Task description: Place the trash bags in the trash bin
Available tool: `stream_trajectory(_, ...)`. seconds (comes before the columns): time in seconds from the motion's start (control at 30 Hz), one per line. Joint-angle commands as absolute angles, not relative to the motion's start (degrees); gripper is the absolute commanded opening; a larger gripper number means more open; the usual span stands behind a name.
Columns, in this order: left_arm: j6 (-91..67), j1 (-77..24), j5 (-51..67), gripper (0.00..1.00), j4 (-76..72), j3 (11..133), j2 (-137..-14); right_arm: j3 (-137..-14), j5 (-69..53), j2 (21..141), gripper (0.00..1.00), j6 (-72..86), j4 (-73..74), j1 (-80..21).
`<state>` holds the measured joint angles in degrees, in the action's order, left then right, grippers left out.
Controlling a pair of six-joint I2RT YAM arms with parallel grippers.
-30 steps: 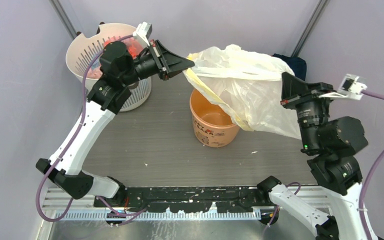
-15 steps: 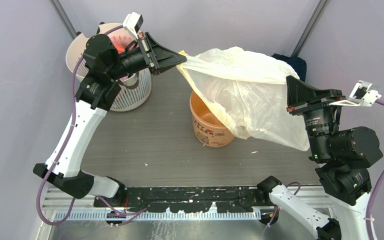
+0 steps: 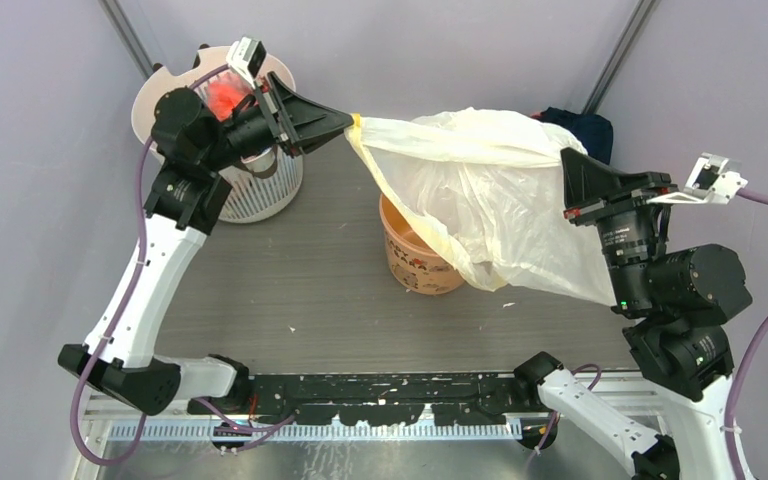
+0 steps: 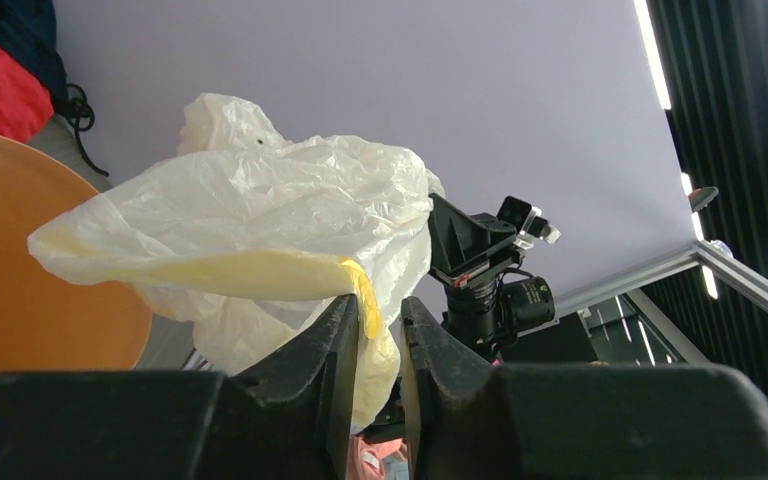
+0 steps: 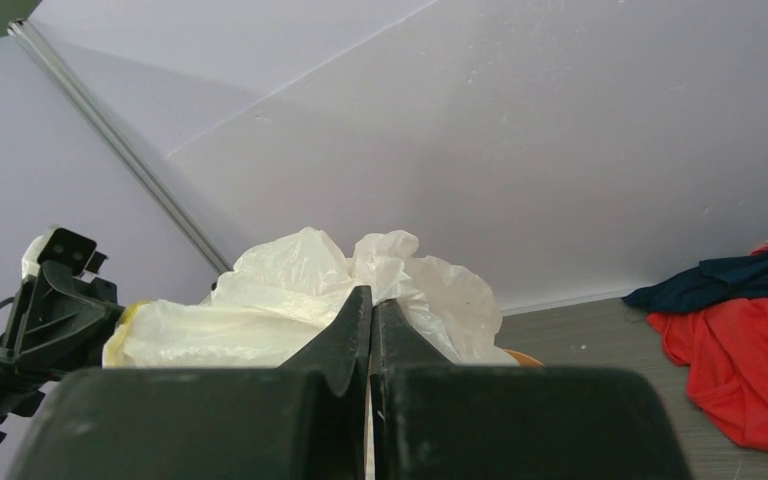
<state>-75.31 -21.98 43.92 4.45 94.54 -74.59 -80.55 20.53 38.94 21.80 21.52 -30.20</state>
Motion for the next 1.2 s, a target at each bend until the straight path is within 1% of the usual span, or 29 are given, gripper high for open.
stream_trajectory(0.0,-77.63,-22.07,43.96,0.25,-4.01,89.90,-71.67,-79.81,19.42,41.76,0.01,23.47,15.60,-30.00)
stream_trajectory(0.17,-78.62,-23.46,43.13,0.27,-8.25,81.11,-69.80,-78.56,18.17,43.99,0.01,25.42,13.13,-30.05)
stream_trajectory(0.27,-79.54,-24.96,41.52,0.31,-12.15,75.53,-68.82,-77.28,17.64,44.53,0.01,26.52,11.78,-30.01)
stream_trajectory(0.37,-79.63,-26.06,40.13,0.41,-13.60,71.70,-67.90,-76.60,17.45,44.84,0.01,27.19,11.39,-30.02)
stream_trajectory(0.47,-79.08,-26.19,39.40,0.54,-13.12,69.84,-66.83,-76.38,17.49,44.78,0.01,27.43,11.22,-30.04)
stream_trajectory(0.63,-74.72,-26.19,38.19,0.66,-6.51,69.15,-64.49,-76.69,18.02,44.75,0.01,27.31,11.00,-29.99)
stream_trajectory(1.0,-73.50,-28.13,35.95,0.68,-7.56,61.61,-62.49,-78.27,16.99,46.47,0.01,28.92,8.70,-29.98)
stream_trajectory(1.17,-75.72,-29.38,33.79,0.68,-12.49,57.26,-62.47,-79.14,16.52,47.50,0.01,30.06,7.42,-29.99)
